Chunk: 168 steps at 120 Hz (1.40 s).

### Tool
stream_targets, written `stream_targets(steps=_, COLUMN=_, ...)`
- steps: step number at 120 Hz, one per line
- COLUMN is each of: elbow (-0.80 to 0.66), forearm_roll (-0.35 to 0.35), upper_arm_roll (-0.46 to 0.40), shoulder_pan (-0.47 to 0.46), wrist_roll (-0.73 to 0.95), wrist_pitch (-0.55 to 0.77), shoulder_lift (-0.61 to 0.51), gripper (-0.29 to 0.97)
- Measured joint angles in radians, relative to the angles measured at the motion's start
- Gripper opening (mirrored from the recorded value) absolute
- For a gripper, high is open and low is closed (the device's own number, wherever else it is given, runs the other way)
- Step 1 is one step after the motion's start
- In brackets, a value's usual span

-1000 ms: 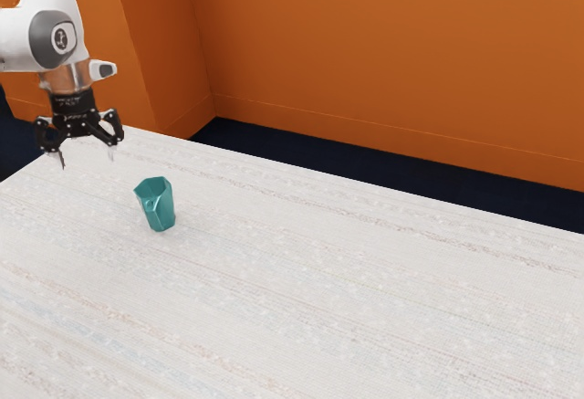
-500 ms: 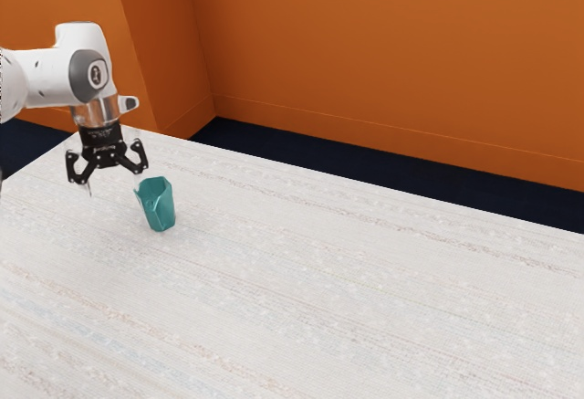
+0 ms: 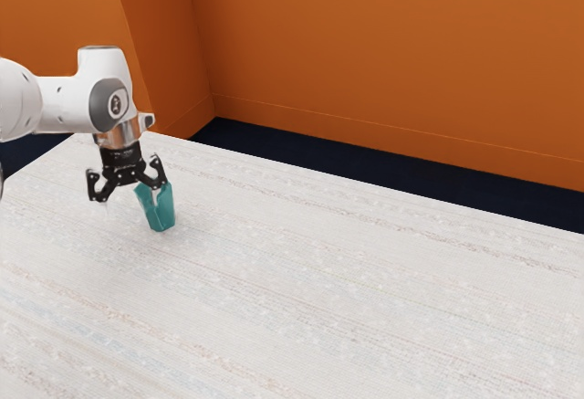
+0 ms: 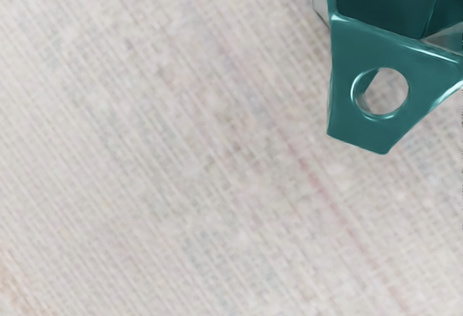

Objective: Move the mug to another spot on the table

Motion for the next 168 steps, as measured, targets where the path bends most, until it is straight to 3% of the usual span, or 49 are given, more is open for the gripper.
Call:
stream_targets(steps=26, elbow=-0.129, forearm_roll=0.034, upper_arm_roll=-0.017, shoulder_pan=-0.028, wrist_roll=-0.023, wrist_pitch=0.242, shoulder_lift=-0.020, gripper=0.68)
stream_targets(steps=49, elbow=-0.189, forearm_roll=0.023, upper_arm_roll=-0.017, shoulder_pan=-0.028, wrist_roll=-0.035, wrist_pitch=0.411, shoulder_lift=-0.005, gripper=0.68)
stream_targets(steps=100, elbow=-0.199, forearm_roll=0.018, upper_arm_roll=-0.017, shoulder_pan=-0.013, wrist_roll=-0.045, wrist_pitch=0.549, shoulder_lift=0.036, gripper=0.66)
stream_targets(steps=107, elbow=-0.198, forearm_roll=0.017, upper_arm_roll=-0.017, shoulder_pan=-0.013, wrist_roll=-0.043, wrist_pitch=0.559, shoulder_lift=0.038, gripper=0.60)
stream_targets(steps=122, elbow=-0.198, forearm_roll=0.015, upper_arm_roll=-0.017, shoulder_pan=-0.013, wrist_roll=-0.040, wrist_pitch=0.572, shoulder_lift=0.041, gripper=0.29)
stream_targets(steps=134, elbow=-0.198, forearm_roll=0.015, upper_arm_roll=-0.029, shoulder_pan=-0.013, wrist_roll=-0.038, wrist_pitch=0.579, shoulder_lift=0.049, gripper=0.13)
stream_targets(steps=168, elbow=-0.184, forearm_roll=0.039, upper_arm_roll=-0.042, shoulder_pan=-0.015, wrist_roll=-0.048, wrist_pitch=0.582, shoulder_lift=0.050, gripper=-0.01)
